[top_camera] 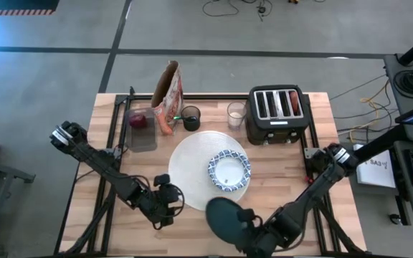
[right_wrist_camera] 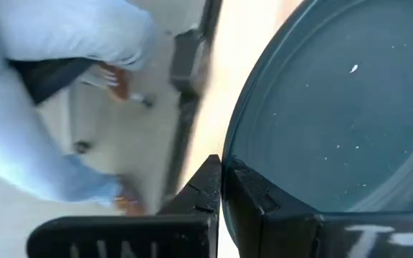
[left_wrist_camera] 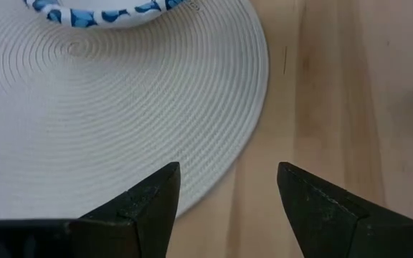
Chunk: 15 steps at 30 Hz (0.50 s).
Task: Arrange a breakfast setting
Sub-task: Put the dark blue plate to the right of the white patterned bowl on the white placemat
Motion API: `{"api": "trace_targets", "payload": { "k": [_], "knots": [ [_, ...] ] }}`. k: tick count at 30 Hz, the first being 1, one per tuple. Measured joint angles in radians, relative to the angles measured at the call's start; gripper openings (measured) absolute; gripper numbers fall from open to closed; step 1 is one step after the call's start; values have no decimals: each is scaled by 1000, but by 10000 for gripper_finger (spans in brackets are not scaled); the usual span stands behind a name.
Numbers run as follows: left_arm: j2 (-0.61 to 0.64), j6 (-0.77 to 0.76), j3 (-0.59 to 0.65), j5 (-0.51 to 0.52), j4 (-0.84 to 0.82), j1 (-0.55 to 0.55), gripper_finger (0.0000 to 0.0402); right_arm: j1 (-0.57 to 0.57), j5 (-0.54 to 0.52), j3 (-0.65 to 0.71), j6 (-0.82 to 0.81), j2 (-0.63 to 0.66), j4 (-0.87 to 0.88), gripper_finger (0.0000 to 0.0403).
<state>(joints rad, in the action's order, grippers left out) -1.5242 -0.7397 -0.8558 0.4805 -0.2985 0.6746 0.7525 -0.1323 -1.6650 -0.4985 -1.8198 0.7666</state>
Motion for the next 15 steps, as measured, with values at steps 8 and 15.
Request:
{"api": "trace_targets", "payload": {
  "k": [8, 15],
  "knots": [
    [0, -93, 0, 5, -30, 32, 219, -77, -112, 0, 359, 0, -87, 8],
    [0, -216, -1, 6, -70, 79, 219, -159, -112, 0, 630, 0, -225, 8]
  ]
}}
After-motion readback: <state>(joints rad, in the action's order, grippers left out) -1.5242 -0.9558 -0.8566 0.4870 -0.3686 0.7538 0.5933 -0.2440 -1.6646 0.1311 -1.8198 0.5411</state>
